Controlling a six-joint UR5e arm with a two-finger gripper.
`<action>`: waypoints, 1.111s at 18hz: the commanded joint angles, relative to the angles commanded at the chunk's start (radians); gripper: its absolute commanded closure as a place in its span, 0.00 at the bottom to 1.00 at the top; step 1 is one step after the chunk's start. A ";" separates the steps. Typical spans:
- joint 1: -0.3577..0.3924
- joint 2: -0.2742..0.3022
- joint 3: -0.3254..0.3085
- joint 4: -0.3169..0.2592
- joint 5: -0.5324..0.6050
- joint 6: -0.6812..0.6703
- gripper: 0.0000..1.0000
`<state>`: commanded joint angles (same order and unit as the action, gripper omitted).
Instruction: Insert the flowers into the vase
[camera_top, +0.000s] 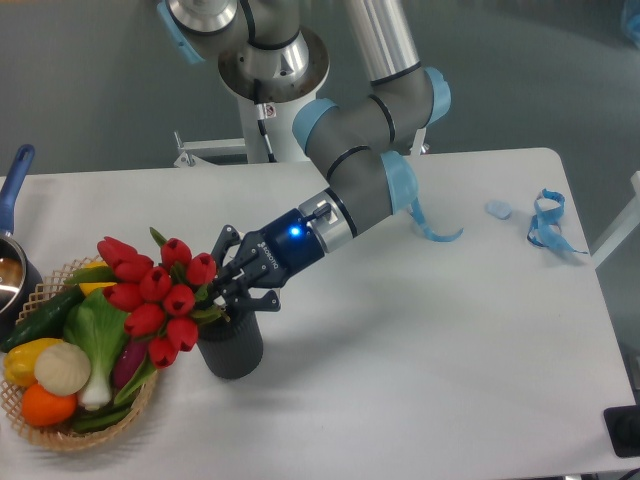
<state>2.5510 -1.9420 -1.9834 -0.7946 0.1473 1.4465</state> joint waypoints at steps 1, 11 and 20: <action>0.002 -0.002 0.002 0.000 0.000 0.000 0.75; 0.015 0.006 0.011 0.000 0.002 0.015 0.19; 0.067 0.093 0.032 0.005 0.188 0.031 0.00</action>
<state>2.6184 -1.8486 -1.9513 -0.7900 0.3356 1.4772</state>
